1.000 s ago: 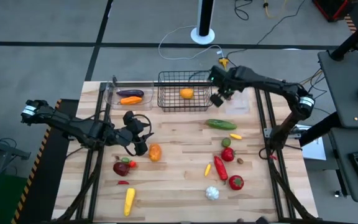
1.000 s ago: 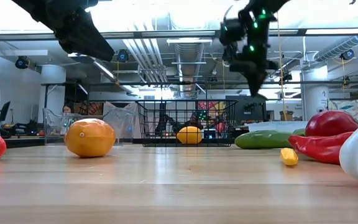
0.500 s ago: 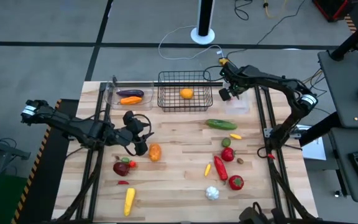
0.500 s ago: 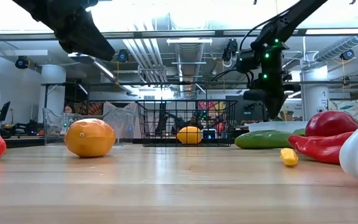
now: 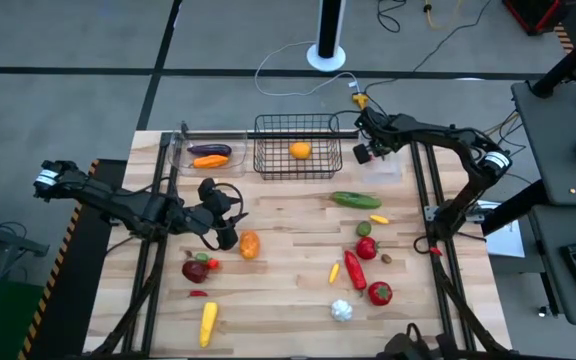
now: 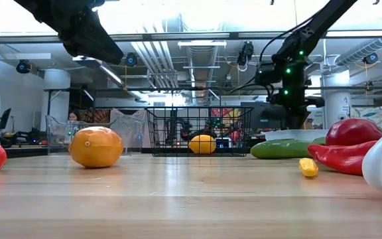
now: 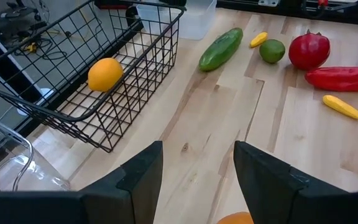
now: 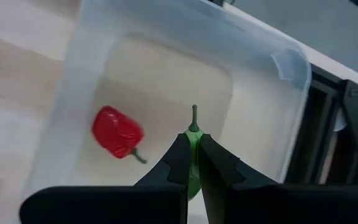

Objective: Sort produce into baskets
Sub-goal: Put the green jalapeno pepper into the white bin, then put the top tomato into the wire basket

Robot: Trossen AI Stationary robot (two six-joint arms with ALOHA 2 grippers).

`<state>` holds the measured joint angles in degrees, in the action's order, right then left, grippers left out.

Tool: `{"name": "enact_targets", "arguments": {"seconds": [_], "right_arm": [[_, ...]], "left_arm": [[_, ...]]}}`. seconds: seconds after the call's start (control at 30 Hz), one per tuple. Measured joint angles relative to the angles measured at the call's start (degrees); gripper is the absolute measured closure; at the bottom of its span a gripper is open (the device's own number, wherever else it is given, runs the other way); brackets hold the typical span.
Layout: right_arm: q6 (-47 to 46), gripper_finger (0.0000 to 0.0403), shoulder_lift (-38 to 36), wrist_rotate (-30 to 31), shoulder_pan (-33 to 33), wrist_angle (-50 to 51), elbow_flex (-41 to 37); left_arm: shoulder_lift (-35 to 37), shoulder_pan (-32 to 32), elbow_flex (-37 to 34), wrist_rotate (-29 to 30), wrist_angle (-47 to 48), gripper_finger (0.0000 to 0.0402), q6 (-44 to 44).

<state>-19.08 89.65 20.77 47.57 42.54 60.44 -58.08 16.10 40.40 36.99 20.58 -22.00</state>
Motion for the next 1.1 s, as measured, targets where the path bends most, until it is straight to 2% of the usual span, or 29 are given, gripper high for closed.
{"name": "enact_targets", "arguments": {"seconds": [0.2, 0.5, 0.73, 0.9, 1.1], "right_arm": [[-0.5, 0.0382, 0.0, 0.4, 0.0, -1.4, -0.9], [0.0, 0.0306, 0.0, 0.4, 0.0, -1.7, -1.2], [0.5, 0.0269, -0.5, 0.2, -0.3, -1.5, 0.1], [4.0, 0.0258, -3.8, -3.2, -2.1, -2.7, 1.1], [12.6, 0.0261, -11.1, -9.8, -6.4, -12.8, -1.9]], "left_arm": [[0.0, 0.0, 0.0, 0.0, 0.0, 0.0222, 0.0], [0.0, 0.0, 0.0, 0.0, 0.0, 0.0222, 0.0], [0.0, 0.0, 0.0, 0.0, 0.0, 0.0222, 0.0], [0.0, 0.0, 0.0, 0.0, 0.0, 0.0222, 0.0], [0.0, 0.0, 0.0, 0.0, -0.5, 0.0222, 2.6]]}}
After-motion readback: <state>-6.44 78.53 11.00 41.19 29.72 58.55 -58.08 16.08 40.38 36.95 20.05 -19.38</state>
